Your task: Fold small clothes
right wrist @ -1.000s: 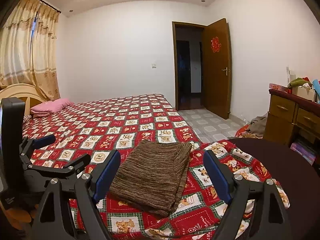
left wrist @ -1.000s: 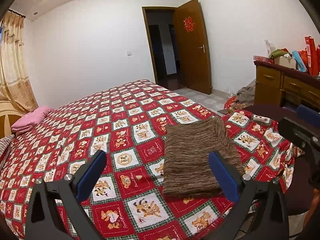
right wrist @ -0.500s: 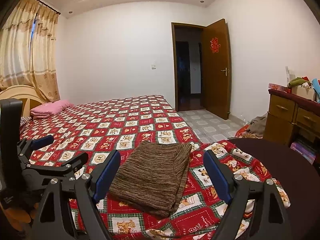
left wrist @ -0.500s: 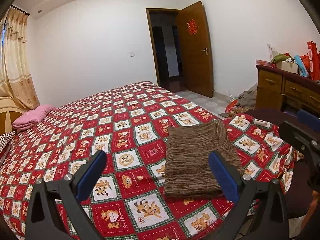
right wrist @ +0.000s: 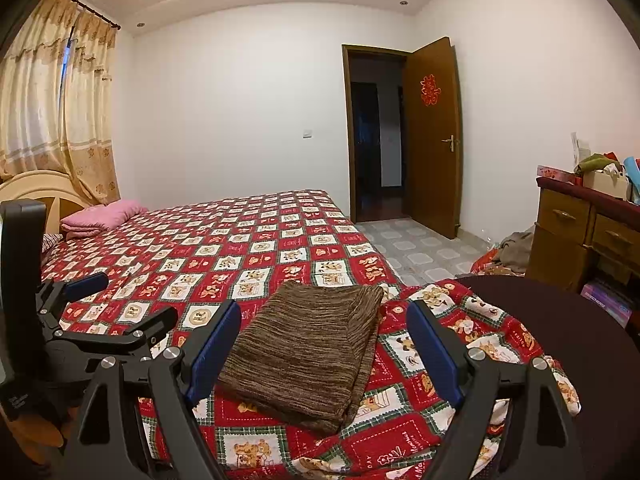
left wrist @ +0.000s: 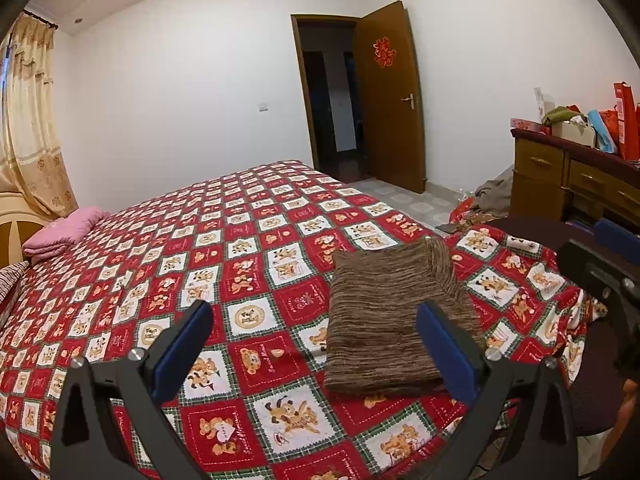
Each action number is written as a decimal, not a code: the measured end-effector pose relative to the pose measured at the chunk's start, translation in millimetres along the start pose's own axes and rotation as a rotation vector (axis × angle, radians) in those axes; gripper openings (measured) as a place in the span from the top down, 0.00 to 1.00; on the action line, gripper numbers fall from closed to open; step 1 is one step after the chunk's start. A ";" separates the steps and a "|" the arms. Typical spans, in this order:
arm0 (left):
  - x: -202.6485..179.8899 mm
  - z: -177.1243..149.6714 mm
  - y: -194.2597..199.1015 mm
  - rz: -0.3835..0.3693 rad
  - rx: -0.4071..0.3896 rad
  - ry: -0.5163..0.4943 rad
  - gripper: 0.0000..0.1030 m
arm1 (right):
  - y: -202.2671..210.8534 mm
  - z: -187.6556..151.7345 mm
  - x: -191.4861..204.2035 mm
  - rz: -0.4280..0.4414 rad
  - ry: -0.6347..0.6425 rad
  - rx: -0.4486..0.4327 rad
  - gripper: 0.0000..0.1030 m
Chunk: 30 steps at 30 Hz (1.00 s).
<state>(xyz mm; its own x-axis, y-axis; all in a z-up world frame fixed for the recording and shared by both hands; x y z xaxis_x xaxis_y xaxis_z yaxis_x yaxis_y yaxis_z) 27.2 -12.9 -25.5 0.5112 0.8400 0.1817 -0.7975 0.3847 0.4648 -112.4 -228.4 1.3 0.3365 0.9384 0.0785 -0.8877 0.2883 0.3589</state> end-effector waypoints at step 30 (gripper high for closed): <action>-5.8 -0.1 -3.1 0.019 0.003 0.010 0.00 | 0.8 -0.9 -3.7 -0.007 -0.015 -0.001 0.17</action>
<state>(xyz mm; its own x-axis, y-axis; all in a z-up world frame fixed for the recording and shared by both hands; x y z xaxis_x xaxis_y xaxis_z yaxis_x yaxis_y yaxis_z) 26.7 -18.9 -28.1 0.4927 0.8509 0.1821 -0.8061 0.3675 0.4638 -114.6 -231.5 0.5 0.3472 0.9335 0.0897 -0.8856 0.2949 0.3587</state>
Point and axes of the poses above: each gripper's, at about its wrist camera, not at the fingertips, and y roughly against the way its jaws point, x to its left, z to its top, the point moved 9 cm from there along -y, roughly the way its jaws point, and after that the axes turned 6 degrees about -y, right-handed, at the moved point
